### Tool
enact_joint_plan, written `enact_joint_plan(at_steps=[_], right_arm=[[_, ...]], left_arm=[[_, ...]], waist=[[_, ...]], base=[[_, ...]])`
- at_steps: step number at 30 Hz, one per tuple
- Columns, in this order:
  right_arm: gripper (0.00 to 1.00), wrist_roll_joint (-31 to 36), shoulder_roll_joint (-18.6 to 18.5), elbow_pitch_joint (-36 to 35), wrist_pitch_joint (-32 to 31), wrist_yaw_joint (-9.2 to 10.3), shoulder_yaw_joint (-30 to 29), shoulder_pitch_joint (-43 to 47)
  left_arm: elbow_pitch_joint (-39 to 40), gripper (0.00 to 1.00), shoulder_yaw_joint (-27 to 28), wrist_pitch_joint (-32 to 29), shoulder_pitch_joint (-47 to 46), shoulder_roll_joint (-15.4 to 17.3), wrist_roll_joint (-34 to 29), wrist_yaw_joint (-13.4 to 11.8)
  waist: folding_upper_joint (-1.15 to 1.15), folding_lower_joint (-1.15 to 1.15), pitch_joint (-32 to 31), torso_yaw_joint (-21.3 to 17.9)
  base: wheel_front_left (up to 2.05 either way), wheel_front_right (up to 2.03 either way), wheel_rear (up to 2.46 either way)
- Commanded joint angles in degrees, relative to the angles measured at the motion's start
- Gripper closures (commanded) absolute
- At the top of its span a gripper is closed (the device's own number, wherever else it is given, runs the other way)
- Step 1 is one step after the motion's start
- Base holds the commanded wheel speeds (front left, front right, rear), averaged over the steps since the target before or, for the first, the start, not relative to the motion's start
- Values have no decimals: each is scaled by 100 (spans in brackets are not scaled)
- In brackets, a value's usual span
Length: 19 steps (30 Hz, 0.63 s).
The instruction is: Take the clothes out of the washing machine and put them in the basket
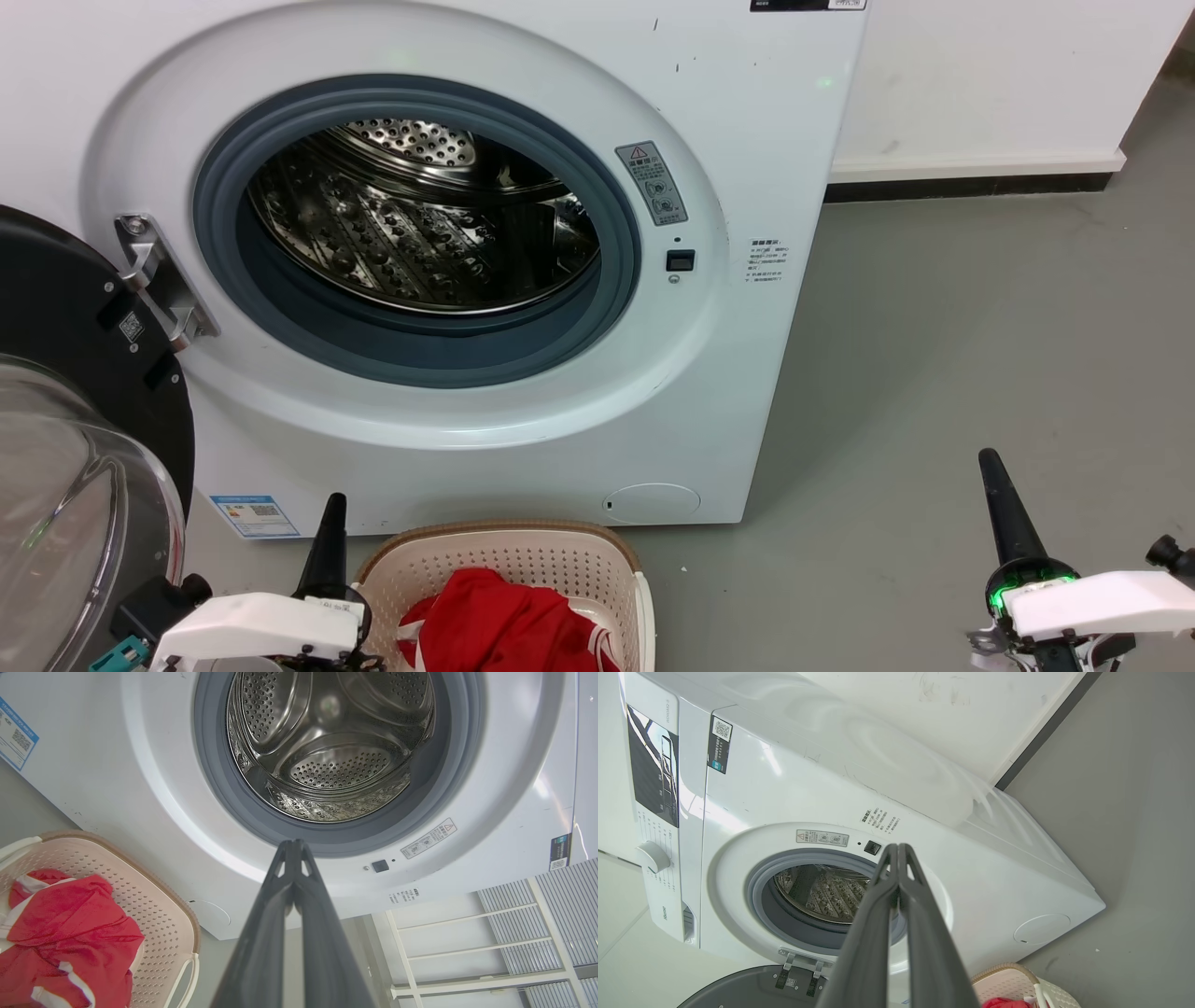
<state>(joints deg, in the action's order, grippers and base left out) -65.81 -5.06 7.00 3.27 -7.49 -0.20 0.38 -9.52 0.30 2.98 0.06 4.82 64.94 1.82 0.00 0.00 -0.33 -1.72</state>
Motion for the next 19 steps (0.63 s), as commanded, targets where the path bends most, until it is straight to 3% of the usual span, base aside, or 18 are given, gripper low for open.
enact_joint_plan(at_steps=[1,19], right_arm=[[100,-209,-33,7,-47,0,-30,-139],[100,-1215,-21,264,-309,0,-147,-353]], left_arm=[[6,100,36,-49,-139,27,200,56],[-157,100,156,-313,-338,17,1230,256]], waist=[[0,0,2,6],[0,0,18,59]], base=[[0,0,0],[0,0,0]])
